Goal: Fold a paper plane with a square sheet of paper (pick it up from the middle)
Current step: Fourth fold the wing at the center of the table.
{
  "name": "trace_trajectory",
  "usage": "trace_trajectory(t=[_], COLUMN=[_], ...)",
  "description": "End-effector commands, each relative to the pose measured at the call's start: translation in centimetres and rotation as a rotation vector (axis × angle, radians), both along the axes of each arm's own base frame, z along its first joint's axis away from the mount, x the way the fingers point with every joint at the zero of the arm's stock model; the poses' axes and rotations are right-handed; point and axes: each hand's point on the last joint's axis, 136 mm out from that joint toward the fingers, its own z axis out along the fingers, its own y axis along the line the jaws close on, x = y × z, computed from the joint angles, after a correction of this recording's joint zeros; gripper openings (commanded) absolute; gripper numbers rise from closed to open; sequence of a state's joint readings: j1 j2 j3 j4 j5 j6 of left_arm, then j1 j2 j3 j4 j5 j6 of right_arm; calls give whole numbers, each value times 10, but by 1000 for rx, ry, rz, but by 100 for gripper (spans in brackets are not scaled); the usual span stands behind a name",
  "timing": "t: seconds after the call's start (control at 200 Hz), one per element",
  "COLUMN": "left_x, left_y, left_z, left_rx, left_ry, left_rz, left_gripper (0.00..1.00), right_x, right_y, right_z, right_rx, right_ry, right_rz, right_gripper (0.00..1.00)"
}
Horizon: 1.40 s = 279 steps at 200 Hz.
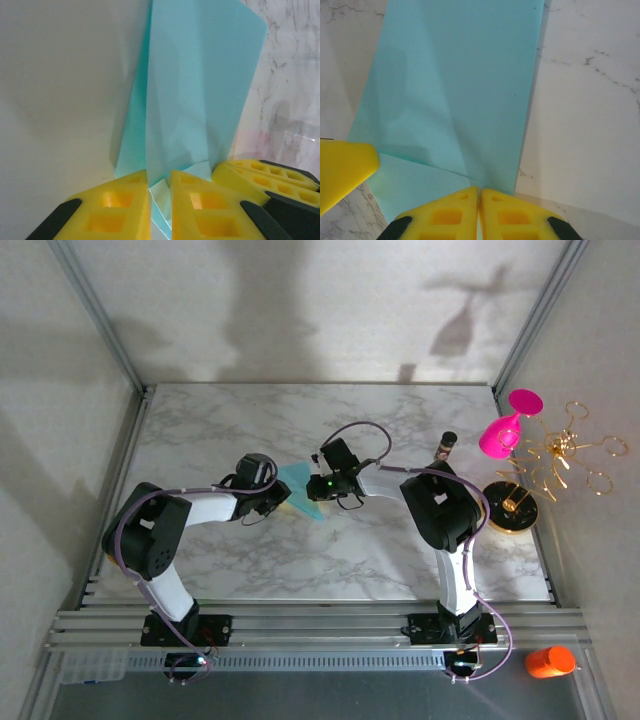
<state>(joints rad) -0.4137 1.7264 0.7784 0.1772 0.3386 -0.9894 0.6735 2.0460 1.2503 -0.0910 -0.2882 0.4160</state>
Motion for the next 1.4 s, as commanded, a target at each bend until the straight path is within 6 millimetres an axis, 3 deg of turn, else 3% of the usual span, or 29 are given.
trace_trajectory(t=[0.0,0.185,0.275,0.481,0.831,0.966,1.066,1.126,1.272,1.392], left_x=[8,9,9,8,2,2,3,4,10,16], left_y=[-12,-11,-10,-6,5,6,6,5,2,-3], left_z=[9,1,0,6,12,15,15,12,5,4], left_rx=[-18,0,0,-6,-5,-8,-3,3,12,3], left_ry=[-39,-19,-16,-22,-37,-47,-49,-38,-12,9], left_rz=[-56,-60,-51,-14,54,57,57,53,55,60], left_gripper=[17,14,10,6,5,6,6,6,7,8], right_x=[-22,-18,-14,6,3,1,-5,-5,-4,-7], right_y=[-18,-15,-13,-13,-62,-80,-85,-90,-93,-80], right_z=[-39,-31,-22,37,109,135,141,143,141,131], right_rx=[-86,-70,-56,5,-30,-28,-45,-58,-80,-154], right_ry=[102,86,59,-118,-476,-613,-676,-702,-736,-697], right_rz=[-4,0,5,-14,-119,-173,-196,-219,-229,-162], right_gripper=[12,14,19,35,65,69,83,98,99,96])
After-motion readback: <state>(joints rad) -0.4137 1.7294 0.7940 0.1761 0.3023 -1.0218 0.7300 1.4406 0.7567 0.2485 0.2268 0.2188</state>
